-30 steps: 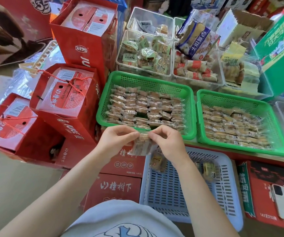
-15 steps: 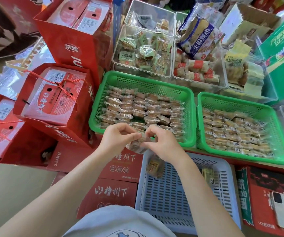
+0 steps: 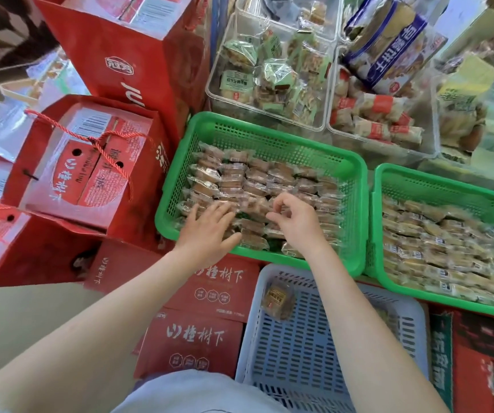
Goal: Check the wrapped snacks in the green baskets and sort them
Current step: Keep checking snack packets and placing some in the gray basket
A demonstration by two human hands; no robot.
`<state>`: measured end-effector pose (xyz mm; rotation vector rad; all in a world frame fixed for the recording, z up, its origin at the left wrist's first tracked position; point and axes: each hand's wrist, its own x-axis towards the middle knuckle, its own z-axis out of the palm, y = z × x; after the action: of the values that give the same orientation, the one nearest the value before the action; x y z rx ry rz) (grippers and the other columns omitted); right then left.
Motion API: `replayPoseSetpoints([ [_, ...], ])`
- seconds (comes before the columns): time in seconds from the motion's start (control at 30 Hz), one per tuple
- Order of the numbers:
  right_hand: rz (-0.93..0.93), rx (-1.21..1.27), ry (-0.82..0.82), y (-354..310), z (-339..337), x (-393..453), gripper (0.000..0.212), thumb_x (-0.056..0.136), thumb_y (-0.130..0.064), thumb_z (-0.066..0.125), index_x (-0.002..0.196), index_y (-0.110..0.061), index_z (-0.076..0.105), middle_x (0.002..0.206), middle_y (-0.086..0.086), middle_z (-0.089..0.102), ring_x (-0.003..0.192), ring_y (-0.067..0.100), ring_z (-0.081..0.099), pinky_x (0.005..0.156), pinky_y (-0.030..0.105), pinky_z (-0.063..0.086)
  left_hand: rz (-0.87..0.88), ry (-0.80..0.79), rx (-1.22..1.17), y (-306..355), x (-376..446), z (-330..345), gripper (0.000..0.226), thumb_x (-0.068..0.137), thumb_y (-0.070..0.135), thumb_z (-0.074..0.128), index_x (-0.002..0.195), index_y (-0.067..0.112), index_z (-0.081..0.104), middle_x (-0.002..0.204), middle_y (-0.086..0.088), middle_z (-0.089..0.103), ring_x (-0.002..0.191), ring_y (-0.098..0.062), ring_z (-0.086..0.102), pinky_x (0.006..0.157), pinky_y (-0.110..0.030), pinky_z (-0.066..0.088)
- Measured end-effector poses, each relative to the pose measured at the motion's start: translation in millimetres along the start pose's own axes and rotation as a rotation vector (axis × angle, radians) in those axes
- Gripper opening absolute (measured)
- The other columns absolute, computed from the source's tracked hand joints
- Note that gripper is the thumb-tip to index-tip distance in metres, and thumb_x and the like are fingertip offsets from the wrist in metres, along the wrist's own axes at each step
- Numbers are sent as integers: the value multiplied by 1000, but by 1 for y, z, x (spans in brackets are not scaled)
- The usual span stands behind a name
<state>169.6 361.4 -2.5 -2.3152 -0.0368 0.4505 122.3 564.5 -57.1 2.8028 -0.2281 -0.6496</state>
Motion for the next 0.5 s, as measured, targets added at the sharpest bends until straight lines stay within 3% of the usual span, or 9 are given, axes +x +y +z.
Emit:
replayPoseSetpoints([
  [0.07, -32, -133, -47, 3, -1, 8, 19, 92, -15, 69, 86, -10, 52, 78, 0, 53, 72, 20, 45, 65, 33, 40, -16, 24, 25, -2, 1, 2, 71, 100, 65, 22, 159, 26, 26, 169, 5, 13, 156, -13, 3, 125, -52, 2],
  [0.27, -131, -402, -111, -5, 20, 30, 8, 95, -6, 59, 91, -10, 54, 92, 5, 61, 85, 26, 53, 59, 31, 38, -1, 114, 23, 4, 10, 3, 73, 99, 63, 28, 158, 21, 15, 163, -6, 26, 152, -23, 19, 124, -52, 8],
  [0.37, -172, -558, -84, 6, 39, 37, 17, 92, -8, 59, 108, -12, 65, 102, 8, 55, 97, 32, 55, 66, 36, 44, 68, 71, 19, 6, 17, 2, 70, 101, 64, 23, 159, 38, -5, 170, -5, -1, 156, -24, -5, 125, -53, -1],
  [0.43, -131, -572, -75, 9, 41, 41, 23, 93, -18, 61, 116, -15, 68, 108, 9, 49, 102, 31, 54, 69, 36, 48, 85, 8, 38, 6, 21, 2, 67, 101, 67, 18, 159, 44, -6, 168, 0, -18, 154, -23, -21, 124, -54, -8],
  [0.5, -88, -500, -92, 7, 36, 47, 25, 95, -24, 59, 115, -13, 68, 109, 7, 46, 103, 27, 52, 76, 35, 48, 74, -29, 52, 6, 23, 2, 67, 100, 68, 15, 160, 43, 0, 167, 1, -22, 153, -22, -25, 123, -53, -12],
])
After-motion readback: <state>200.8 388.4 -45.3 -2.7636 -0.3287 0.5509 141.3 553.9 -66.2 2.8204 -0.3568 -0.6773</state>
